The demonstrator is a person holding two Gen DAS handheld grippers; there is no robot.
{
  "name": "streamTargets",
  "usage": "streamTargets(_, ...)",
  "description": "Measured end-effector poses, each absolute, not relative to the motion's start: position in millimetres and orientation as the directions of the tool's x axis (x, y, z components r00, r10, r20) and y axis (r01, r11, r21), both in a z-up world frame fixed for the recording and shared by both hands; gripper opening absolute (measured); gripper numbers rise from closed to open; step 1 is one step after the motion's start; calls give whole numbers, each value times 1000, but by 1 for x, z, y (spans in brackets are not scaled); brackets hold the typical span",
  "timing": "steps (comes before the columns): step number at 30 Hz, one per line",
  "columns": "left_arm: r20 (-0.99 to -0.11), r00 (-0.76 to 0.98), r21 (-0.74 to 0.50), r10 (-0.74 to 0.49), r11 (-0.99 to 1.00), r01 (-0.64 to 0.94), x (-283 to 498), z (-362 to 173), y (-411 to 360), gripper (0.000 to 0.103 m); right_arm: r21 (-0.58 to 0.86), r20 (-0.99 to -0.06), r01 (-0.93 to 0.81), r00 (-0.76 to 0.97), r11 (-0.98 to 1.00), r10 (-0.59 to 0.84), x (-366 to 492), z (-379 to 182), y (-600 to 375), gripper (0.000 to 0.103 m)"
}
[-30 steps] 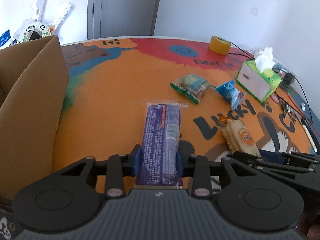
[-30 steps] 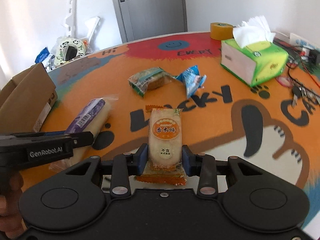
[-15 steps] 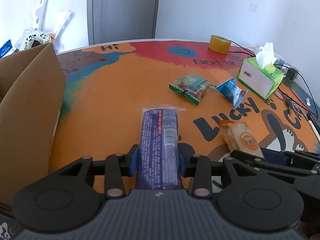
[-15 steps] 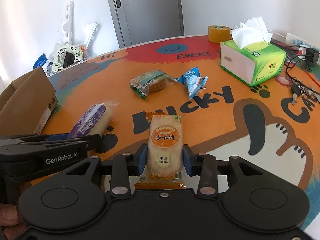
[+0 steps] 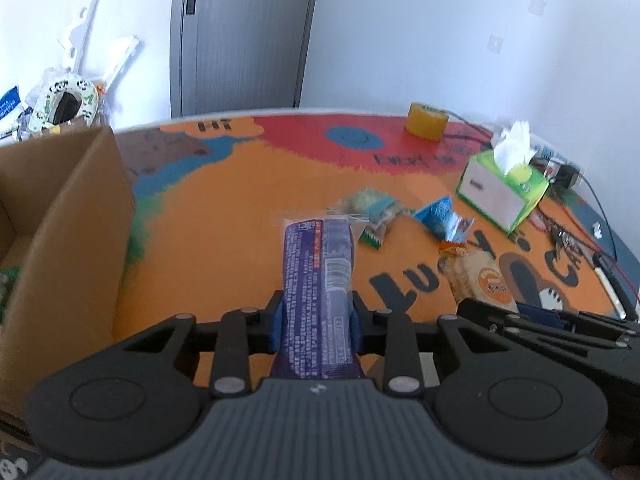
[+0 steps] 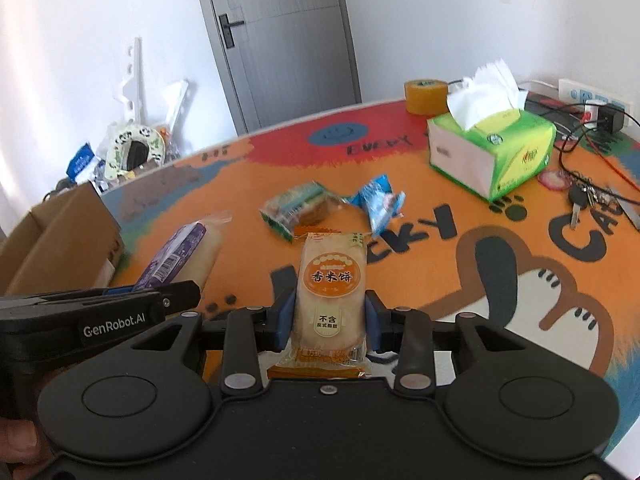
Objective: Organize snacks
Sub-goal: 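Carry both packets over the cardboard box and open both grippers to drop them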
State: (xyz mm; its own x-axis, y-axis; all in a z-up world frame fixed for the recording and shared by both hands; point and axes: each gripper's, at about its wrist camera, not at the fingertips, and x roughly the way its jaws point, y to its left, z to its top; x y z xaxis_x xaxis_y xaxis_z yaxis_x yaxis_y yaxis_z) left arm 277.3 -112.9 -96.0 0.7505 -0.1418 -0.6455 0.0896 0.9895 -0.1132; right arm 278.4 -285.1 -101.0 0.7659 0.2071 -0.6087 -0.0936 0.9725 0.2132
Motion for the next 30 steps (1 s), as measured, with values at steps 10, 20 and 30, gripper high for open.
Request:
streamTargets(10, -583, 802, -121, -133, 990, 76, 265, -60, -95, 30, 234, -554, -128, 797, 964, 240, 274, -73, -268, 37)
streamTargets(20, -533, 840, -125, -104, 991, 44, 253, -33, -68, 30, 259, -495, -187, 817, 948, 297, 274, -51, -242, 37)
streamTargets(30, -502, 863, -144, -52, 989, -24, 241, -20, -31, 30, 281, -456, -252, 814, 926, 360, 276, -41, -210, 37)
